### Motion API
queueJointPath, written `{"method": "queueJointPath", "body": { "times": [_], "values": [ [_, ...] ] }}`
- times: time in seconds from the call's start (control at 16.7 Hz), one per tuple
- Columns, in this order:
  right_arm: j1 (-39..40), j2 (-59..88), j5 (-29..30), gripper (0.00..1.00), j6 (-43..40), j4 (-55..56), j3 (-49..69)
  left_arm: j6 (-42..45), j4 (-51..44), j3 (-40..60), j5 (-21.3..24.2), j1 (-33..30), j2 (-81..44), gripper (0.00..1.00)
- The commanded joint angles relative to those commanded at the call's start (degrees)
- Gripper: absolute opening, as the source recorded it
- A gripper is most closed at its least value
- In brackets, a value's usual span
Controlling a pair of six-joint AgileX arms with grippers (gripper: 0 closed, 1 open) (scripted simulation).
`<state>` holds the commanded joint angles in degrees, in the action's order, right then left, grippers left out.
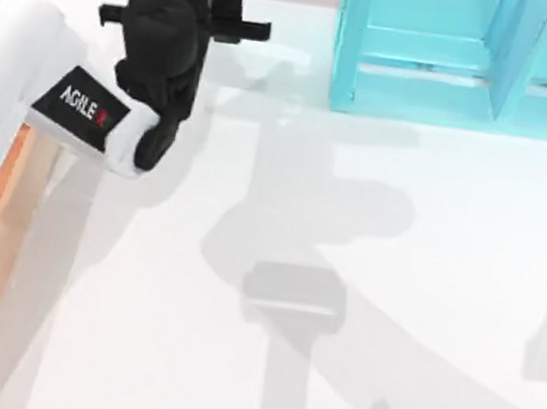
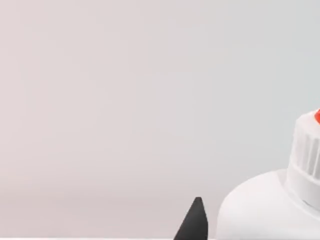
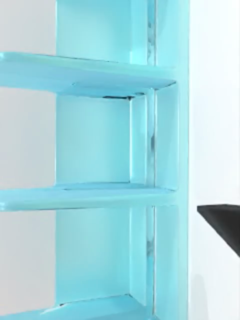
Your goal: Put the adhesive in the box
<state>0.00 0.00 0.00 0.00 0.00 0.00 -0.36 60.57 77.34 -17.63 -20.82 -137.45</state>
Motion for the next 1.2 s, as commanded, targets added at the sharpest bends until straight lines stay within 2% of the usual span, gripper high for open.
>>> {"method": "queueJointPath", "body": {
  "times": [0.12, 0.24, 0.48, 0.72, 1.2],
  "values": [
    [0.0, 0.0, 0.0, 1.00, 0.0, 0.0, 0.0, -0.2, 1.0, -1.2, 2.9, 2.1, 0.6, 0.00],
    [0.0, 0.0, 0.0, 1.00, 0.0, 0.0, 0.0, -0.4, 2.6, -3.3, 8.0, 5.6, 1.7, 0.00],
    [0.0, 0.0, 0.0, 1.00, 0.0, 0.0, 0.0, -1.0, 7.2, -9.3, 23.6, 16.2, 4.8, 0.00],
    [0.0, 0.0, 0.0, 1.00, 0.0, 0.0, 0.0, -1.5, 12.8, -17.0, 44.2, 29.8, 8.3, 0.00],
    [0.0, 0.0, 0.0, 1.00, 0.0, 0.0, 0.0, -2.0, 22.6, -32.4, 90.1, 58.2, 14.4, 0.00]
  ]
}}
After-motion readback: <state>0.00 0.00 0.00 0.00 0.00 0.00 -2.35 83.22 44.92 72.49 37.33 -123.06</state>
